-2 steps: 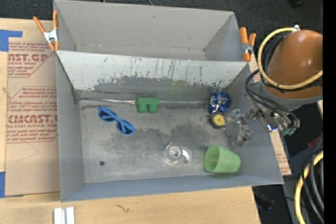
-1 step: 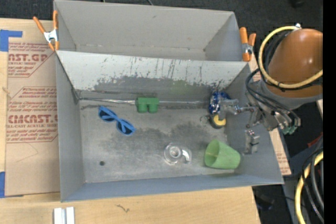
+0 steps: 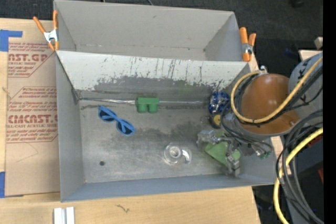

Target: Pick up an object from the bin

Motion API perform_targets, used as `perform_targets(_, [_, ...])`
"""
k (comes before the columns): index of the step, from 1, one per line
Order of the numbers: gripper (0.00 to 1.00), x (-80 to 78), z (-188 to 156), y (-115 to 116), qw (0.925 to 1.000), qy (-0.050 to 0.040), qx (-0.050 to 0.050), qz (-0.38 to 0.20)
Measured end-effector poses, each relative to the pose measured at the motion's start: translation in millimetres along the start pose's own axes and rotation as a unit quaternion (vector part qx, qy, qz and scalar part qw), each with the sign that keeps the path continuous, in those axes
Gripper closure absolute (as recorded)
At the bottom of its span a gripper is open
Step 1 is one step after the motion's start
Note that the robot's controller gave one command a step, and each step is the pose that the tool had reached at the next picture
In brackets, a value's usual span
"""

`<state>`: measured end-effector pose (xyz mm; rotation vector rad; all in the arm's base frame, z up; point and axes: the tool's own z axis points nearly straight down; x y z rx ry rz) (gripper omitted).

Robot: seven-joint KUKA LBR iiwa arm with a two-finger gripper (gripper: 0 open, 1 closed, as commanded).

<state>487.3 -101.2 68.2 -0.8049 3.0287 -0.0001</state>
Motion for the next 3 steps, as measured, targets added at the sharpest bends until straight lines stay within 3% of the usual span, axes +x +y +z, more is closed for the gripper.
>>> perform_targets(1, [0.00,-11.6,-4.6,-53.3,0.9997,0.0013,-0.001,-0.023])
perform_targets(2, [1.00,-11.5,-4.1,-50.4,0.9997,0.0022,-0.002,-0.025])
perform_targets(3, [1.00,14.1,-139.8,-50.9,0.9987,0.0005,0.002,-0.051])
